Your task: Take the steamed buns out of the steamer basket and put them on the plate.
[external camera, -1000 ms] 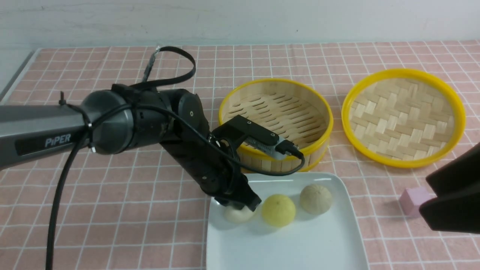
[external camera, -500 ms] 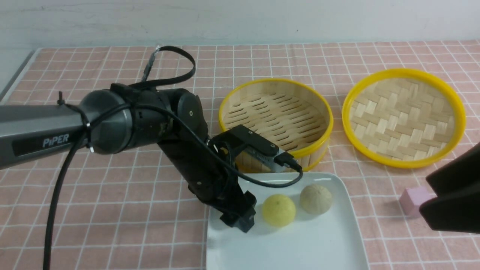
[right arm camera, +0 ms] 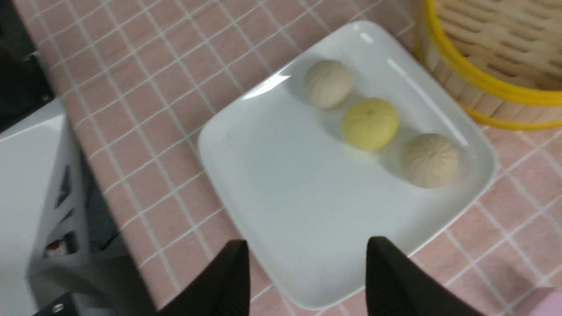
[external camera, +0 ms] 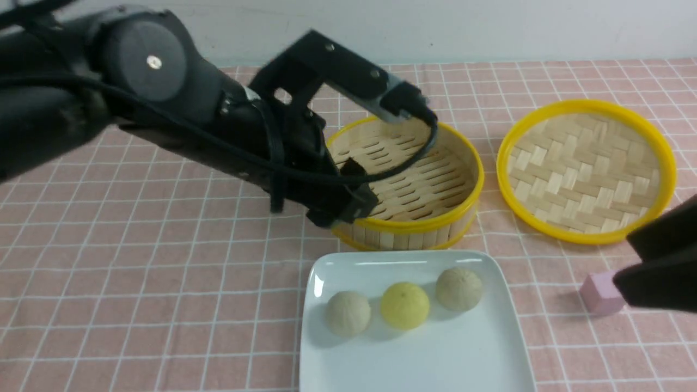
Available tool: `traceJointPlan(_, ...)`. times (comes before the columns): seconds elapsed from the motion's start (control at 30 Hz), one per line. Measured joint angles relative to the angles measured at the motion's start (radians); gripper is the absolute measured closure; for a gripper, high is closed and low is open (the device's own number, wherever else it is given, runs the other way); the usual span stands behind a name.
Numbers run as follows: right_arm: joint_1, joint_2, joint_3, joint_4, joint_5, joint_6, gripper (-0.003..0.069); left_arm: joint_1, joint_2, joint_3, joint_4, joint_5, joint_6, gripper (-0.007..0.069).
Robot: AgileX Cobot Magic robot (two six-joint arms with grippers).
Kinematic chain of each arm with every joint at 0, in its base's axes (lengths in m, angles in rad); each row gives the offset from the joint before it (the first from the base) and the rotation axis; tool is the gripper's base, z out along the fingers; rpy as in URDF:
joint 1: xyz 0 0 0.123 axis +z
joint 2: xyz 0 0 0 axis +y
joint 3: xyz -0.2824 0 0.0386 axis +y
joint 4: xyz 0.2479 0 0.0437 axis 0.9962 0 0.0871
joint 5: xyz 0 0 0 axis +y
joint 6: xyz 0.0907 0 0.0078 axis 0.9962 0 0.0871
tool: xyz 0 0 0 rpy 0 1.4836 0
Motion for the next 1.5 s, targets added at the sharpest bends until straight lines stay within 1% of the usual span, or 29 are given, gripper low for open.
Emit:
traceJointPlan(0.1, 0.0, -0.031, 0.0, -0.075, -0.104, 0.002, 0.029, 0.0, -0.086, 0.0, 0.06, 0.0, -0.05, 0.0079)
traceJointPlan(0.17, 0.0, -0.07, 0.0, -0.128, -0.206, 0.022, 0.029, 0.0, -0.15, 0.0, 0.13, -0.001, -0.099, 0.0085)
traceJointPlan(0.2, 0.0, -0.075, 0.0, -0.136, -0.215, 0.024, 0.029, 0.0, -0.156, 0.0, 0.137, -0.002, -0.11, 0.0086)
traceJointPlan(0.23, 0.0, -0.116, 0.0, -0.164, -0.294, 0.038, 0.029, 0.0, -0.2, 0.0, 0.202, -0.005, -0.148, 0.0088)
traceJointPlan(0.27, 0.0, -0.141, 0.0, -0.176, -0.331, 0.042, 0.029, 0.0, -0.221, 0.0, 0.238, -0.006, -0.173, 0.0088)
traceJointPlan(0.3, 0.0, -0.141, 0.0, -0.179, -0.331, 0.042, 0.029, 0.0, -0.225, 0.0, 0.238, -0.006, -0.178, 0.0088)
traceJointPlan(0.4, 0.0, -0.232, 0.0, -0.208, -0.414, 0.045, 0.029, 0.0, -0.27, 0.0, 0.343, -0.006, -0.257, 0.0088)
traceJointPlan(0.53, 0.0, -0.345, 0.0, -0.219, -0.407, 0.046, 0.029, 0.0, -0.289, 0.0, 0.409, -0.005, -0.317, 0.0088)
traceJointPlan(0.7, 0.0, -0.485, 0.0, -0.22, -0.317, 0.086, 0.029, 0.0, -0.289, 0.0, 0.419, -0.011, -0.329, 0.0088)
traceJointPlan(0.8, 0.0, -0.571, 0.0, -0.248, -0.265, 0.128, 0.029, 0.0, -0.289, 0.0, 0.421, -0.039, -0.331, 0.0088)
traceJointPlan(0.93, 0.0, -0.671, 0.025, -0.352, -0.228, 0.206, 0.029, 0.0, -0.289, 0.0, 0.421, -0.082, -0.332, 0.0088)
traceJointPlan(1.0, 0.0, -0.729, 0.095, -0.431, -0.219, 0.263, 0.029, 0.0, -0.289, 0.0, 0.421, -0.106, -0.332, 0.0088)
traceJointPlan(1.07, 0.0, -0.75, 0.132, -0.452, -0.218, 0.286, 0.029, 0.0, -0.289, 0.0, 0.421, -0.113, -0.332, 0.0088)
traceJointPlan(1.1, 0.0, -0.766, 0.157, -0.459, -0.222, 0.305, 0.029, 0.0, -0.289, 0.0, 0.421, -0.119, -0.333, 0.0088)
traceJointPlan(1.13, 0.0, -0.799, 0.237, -0.465, -0.239, 0.34, 0.029, 0.0, -0.289, 0.0, 0.421, -0.123, -0.339, 0.0088)
traceJointPlan(1.2, 0.0, -0.824, 0.294, -0.46, -0.257, 0.358, 0.029, 0.0, -0.289, 0.0, 0.421, -0.124, -0.344, 0.0088)
traceJointPlan(1.23, 0.0, -0.862, 0.369, -0.443, -0.296, 0.386, 0.029, 0.0, -0.289, 0.0, 0.421, -0.124, -0.348, 0.0088)
traceJointPlan(1.27, 0.0, -0.866, 0.387, -0.437, -0.3, 0.388, 0.029, 0.0, -0.289, 0.0, 0.421, -0.124, -0.348, 0.0088)
traceJointPlan(1.33, 0.0, -0.917, 0.488, -0.4, -0.369, 0.406, 0.029, 0.0, -0.289, 0.0, 0.421, -0.124, -0.351, 0.0088)
traceJointPlan(1.37, 0.0, -0.92, 0.496, -0.4, -0.375, 0.407, 0.029, 0.0, -0.289, 0.0, 0.421, -0.124, -0.35, 0.0088)
traceJointPlan(1.47, 0.0, -0.965, 0.628, -0.382, -0.461, 0.411, 0.029, 0.0, -0.289, 0.0, 0.421, -0.124, -0.351, 0.0088)
traceJointPlan(1.5, 0.0, -0.966, 0.634, -0.382, -0.464, 0.412, 0.029, 0.0, -0.289, 0.0, 0.421, -0.124, -0.351, 0.0088)
